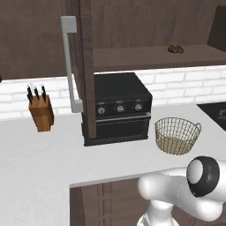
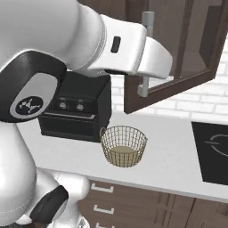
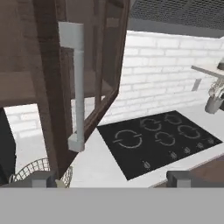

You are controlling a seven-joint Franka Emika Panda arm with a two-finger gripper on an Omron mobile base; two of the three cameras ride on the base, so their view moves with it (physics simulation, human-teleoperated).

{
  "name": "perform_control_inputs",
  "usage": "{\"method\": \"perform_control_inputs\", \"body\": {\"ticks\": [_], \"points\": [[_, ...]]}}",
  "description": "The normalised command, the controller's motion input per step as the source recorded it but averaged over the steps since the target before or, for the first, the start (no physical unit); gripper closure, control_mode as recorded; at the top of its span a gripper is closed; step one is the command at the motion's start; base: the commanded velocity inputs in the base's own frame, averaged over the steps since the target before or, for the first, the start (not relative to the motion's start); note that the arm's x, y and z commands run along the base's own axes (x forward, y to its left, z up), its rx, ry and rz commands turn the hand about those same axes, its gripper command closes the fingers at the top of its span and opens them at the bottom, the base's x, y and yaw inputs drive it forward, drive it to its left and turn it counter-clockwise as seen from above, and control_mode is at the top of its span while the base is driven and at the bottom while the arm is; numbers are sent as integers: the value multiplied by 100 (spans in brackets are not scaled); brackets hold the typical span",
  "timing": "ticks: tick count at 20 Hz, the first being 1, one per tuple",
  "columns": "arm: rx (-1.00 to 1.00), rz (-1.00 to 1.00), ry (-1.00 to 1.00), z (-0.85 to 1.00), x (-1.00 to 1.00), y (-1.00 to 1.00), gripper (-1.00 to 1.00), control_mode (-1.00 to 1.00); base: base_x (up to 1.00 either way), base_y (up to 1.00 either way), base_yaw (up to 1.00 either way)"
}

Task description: Open the cabinet, pick up the bread from the cabinet and place it in the basket. Then move the basket to the dining counter.

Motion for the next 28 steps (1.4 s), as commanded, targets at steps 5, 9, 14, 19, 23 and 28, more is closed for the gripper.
{"method": "perform_control_inputs", "body": {"ticks": [5, 9, 14, 19, 23, 28], "points": [[-42, -11, 32, -12, -7, 100, -100, -100, 0, 0, 0], [-52, -2, 36, -2, 2, 100, -100, -100, 0, 0, 0], [-39, 5, 35, -27, 53, 97, -100, -100, 0, 0, 0], [-16, 10, 22, -17, 96, 45, -100, -100, 0, 0, 0], [-4, -11, 32, -12, 97, 0, -100, -100, 0, 0, 0], [-4, -34, 21, -50, 90, -41, -100, -100, 0, 0, 0]]}}
